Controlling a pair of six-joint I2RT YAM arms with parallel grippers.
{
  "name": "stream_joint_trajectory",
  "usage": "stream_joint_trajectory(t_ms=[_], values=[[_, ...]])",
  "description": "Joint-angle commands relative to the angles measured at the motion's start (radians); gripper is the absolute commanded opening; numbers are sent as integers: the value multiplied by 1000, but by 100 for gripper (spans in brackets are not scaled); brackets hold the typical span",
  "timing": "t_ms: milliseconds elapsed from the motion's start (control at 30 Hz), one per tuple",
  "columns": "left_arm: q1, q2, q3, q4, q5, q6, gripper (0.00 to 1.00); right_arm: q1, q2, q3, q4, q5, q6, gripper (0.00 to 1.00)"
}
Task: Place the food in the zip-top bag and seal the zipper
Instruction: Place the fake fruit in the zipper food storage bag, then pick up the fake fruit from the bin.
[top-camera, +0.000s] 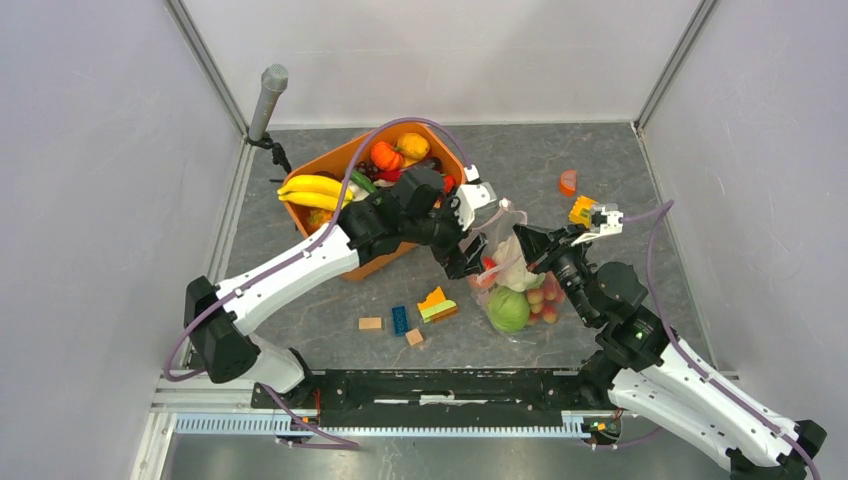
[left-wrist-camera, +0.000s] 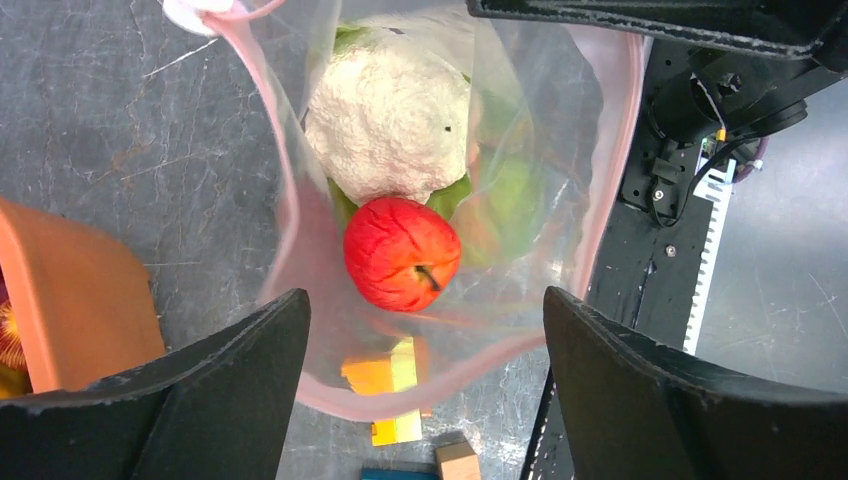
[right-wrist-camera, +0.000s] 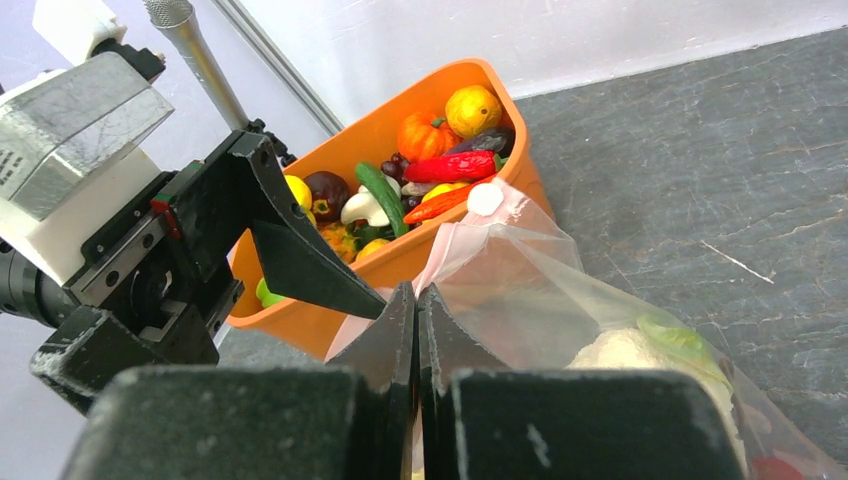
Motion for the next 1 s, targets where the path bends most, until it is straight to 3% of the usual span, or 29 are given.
stream_joint_trajectory(t_ms=[0,200,367,467,700,967], values=[[1,-64,-35,77,62,20,92,1,-13,7,66,10,1,0],[1,-123,-61,123,9,-10,93,2,-24,7,73,-2,-13,0],[2,-269,-183,299,-82,-69,100,2,-18,32,177,-245,-143,0],[7,-352,-256,385,-207,-83,100,2,-39,19,176,-205,-147,0],[75,-383,-299,393,-399,-184,100,2,-15,33,98,-109,-124,0],[257,-328,-278,404,-289,-336,100,2,-28,43,67,-91,-114,0]])
